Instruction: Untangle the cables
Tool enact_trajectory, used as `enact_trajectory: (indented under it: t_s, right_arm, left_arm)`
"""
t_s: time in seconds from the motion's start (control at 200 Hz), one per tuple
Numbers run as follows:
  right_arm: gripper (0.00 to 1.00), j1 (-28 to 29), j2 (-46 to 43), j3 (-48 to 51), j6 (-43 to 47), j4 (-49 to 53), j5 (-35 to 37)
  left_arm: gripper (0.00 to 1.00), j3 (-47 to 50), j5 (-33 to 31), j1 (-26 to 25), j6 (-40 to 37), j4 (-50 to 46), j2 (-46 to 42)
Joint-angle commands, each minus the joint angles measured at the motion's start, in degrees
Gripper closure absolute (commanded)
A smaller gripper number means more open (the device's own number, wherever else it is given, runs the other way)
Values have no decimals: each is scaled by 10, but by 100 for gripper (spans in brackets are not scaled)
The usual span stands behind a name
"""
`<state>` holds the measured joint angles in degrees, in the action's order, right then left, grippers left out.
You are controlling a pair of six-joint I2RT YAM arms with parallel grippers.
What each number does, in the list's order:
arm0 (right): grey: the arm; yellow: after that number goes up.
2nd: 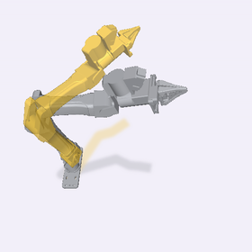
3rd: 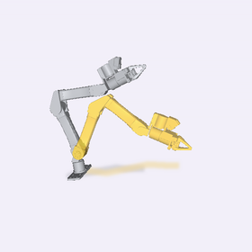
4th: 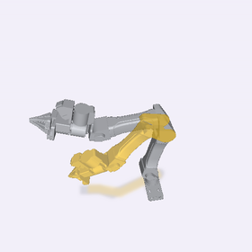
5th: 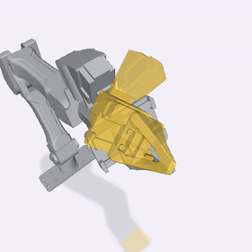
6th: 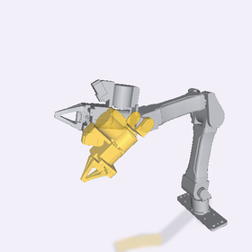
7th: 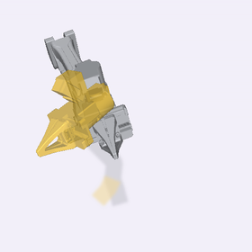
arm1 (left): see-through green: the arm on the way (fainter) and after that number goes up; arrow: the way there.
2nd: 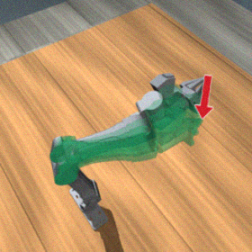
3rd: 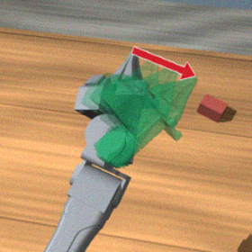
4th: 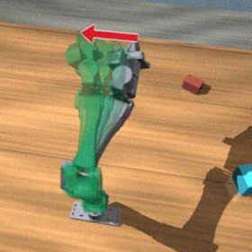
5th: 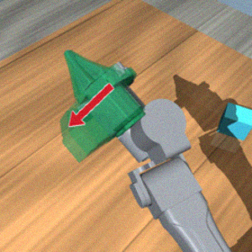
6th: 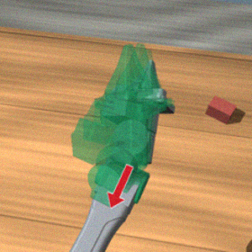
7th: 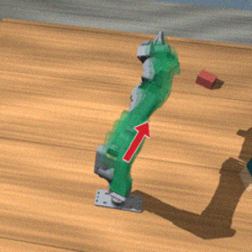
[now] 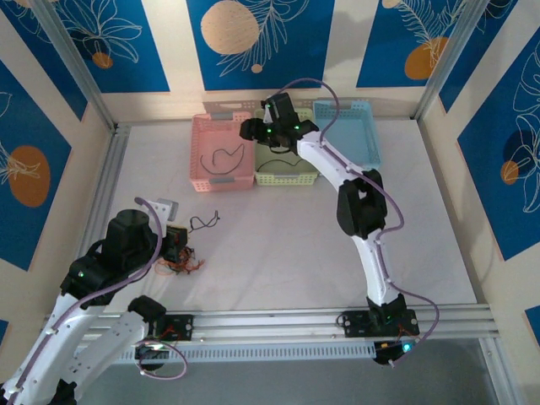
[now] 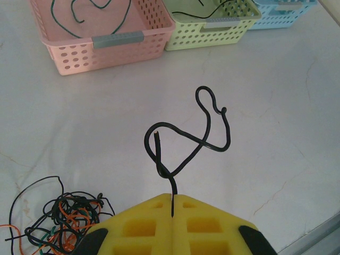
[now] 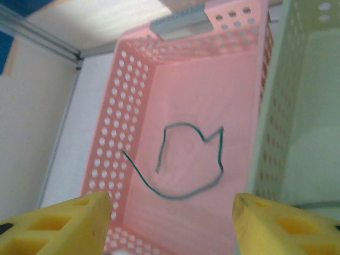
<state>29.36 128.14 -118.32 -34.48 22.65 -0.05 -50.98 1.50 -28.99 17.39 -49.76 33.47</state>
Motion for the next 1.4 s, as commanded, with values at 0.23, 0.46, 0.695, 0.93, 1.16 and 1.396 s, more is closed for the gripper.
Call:
enact_trajectory:
  t_s: [0.23,0.46,0.695,0.93,1.16,1.396]
  right_arm:
    - [33,50,-397,452,73,-188,-146]
    - [25,148,-501,564,93,-184,-188]
    - [20,232,-500,558,89,-152,-162]
    - [21,252,-473,537,113,-124,-130]
    - [50,252,-468,527,111,-124,-152]
    - [94,253,-470,528,116,-103,-136]
  left_arm:
    - [100,6,61,4,-21,24,-3]
    - [100,2,153,4,-28,46,-1]
    - [100,5,181,4,-28,57,-11]
    - [100,14,216,5,-30,68,-20]
    - [100,18,214,5,-30,67,-22]
    - [100,17,205,4,-30,64,-22]
